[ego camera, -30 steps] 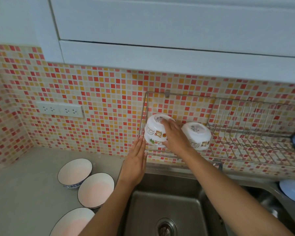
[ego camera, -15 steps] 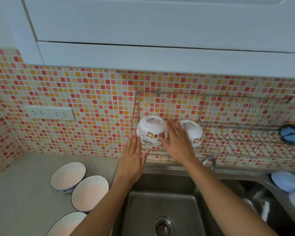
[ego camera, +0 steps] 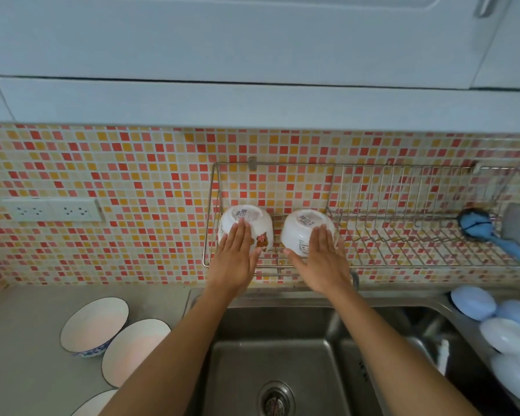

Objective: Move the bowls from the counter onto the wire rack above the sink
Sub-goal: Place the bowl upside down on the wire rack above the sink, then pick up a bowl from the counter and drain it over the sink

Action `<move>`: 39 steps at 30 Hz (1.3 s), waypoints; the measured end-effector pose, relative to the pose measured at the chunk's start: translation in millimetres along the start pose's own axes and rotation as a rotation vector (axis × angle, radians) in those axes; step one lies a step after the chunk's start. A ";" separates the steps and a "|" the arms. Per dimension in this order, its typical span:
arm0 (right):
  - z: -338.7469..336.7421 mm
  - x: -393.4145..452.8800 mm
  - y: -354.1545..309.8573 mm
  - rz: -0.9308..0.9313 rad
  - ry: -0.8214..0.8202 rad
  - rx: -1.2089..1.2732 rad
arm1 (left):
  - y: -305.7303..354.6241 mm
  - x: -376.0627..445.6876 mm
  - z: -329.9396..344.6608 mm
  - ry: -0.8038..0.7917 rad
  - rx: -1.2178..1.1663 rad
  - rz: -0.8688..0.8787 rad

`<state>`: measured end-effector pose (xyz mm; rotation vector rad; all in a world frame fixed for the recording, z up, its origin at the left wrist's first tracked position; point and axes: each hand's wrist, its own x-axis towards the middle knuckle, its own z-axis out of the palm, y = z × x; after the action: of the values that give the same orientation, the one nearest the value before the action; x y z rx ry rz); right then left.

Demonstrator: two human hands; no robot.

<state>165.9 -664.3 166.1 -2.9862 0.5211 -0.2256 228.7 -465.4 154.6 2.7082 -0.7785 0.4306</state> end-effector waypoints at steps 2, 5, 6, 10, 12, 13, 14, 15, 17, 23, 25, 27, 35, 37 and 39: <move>-0.7 3.2 2.0 0.017 -0.022 0.019 | 2.2 2.6 -1.3 -0.004 0.001 -0.007; -0.2 4.8 4.9 0.035 0.005 0.046 | 4.8 0.1 -4.5 -0.005 0.011 0.001; 0.5 3.8 3.9 0.029 0.029 0.055 | 3.5 -4.8 -5.1 0.006 0.021 0.005; -9.2 -9.2 -10.7 0.060 0.051 0.302 | -8.7 -42.1 -7.3 0.065 -0.052 0.022; -14.0 -23.4 -27.2 0.047 0.070 0.587 | -21.3 -71.4 -10.3 0.093 -0.110 0.011; -14.7 -34.3 -38.5 0.006 0.093 0.732 | -31.0 -87.6 -11.1 0.099 -0.124 -0.008; -14.2 -47.4 -51.3 -0.045 0.120 0.855 | -42.6 -104.1 -11.5 0.102 -0.131 -0.036; -13.2 -62.1 -65.2 -0.091 0.144 0.940 | -56.4 -120.4 -10.4 0.100 -0.132 -0.069; -5.6 -89.0 -92.7 -0.189 0.199 1.007 | -85.3 -150.5 -8.1 0.082 -0.123 -0.168; 65.6 -132.1 -165.8 -0.296 -0.043 0.959 | -151.2 -222.9 -12.6 0.132 -0.132 -0.521; 93.0 -145.3 -187.1 -0.258 -0.191 0.925 | -169.4 -247.9 -7.9 0.125 -0.149 -0.598; 122.3 -156.9 -205.7 -0.209 -0.328 0.874 | -183.5 -272.5 0.4 0.092 -0.169 -0.687; 189.2 -200.8 -258.6 0.098 -1.057 0.846 | -203.5 -337.6 26.4 0.048 -0.349 -0.966; 196.9 -209.4 -264.1 0.157 -1.063 0.914 | -203.4 -342.9 29.8 0.069 -0.379 -1.003; 200.4 -213.2 -268.2 0.240 -1.032 1.007 | -202.8 -346.6 32.9 0.081 -0.426 -1.058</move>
<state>88.3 -325.0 -24.7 -1.6925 0.4137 0.7818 66.7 -151.4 -38.9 2.2576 0.5547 0.0873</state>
